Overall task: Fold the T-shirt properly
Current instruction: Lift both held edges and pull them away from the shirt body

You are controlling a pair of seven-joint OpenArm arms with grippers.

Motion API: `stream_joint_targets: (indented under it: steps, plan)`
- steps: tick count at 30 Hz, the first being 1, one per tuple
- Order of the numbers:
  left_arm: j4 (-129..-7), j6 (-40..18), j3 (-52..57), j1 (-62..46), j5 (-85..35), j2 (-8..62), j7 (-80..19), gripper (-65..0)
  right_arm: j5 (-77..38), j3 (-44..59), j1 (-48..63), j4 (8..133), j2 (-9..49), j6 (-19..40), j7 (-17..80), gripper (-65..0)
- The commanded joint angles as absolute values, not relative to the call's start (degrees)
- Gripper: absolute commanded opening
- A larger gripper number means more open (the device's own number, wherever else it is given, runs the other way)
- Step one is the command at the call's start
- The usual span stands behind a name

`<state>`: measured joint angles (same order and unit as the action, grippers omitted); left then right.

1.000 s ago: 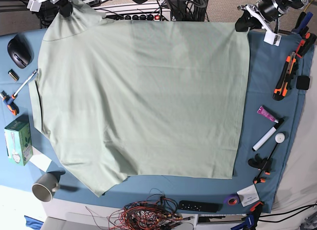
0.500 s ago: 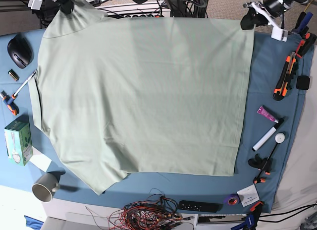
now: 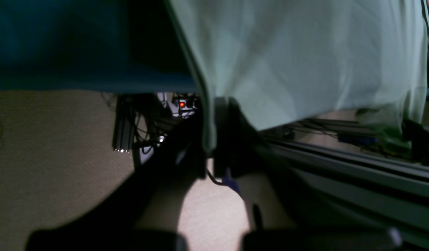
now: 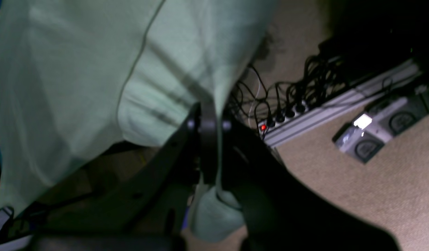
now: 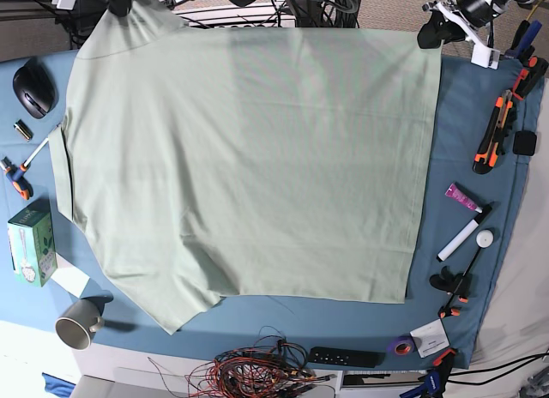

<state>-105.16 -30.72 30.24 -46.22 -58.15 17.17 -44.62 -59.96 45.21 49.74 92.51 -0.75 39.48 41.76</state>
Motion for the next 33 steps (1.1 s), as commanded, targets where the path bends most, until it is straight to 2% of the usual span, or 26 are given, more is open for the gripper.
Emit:
stream_joint_targets:
  steps: [1,33]
  plan:
    - [-106.04,-31.44,30.76,-47.4,-59.22,17.76,-44.16,-65.0,-60.77,45.87,50.92,93.06,-0.34,40.0,41.01,-65.0]
    - [-106.04,-34.61,30.79,-49.67,-63.53,16.05,-48.6,-65.0,-61.87,45.87,54.43,93.06,-0.34,40.0,41.87,-65.0]
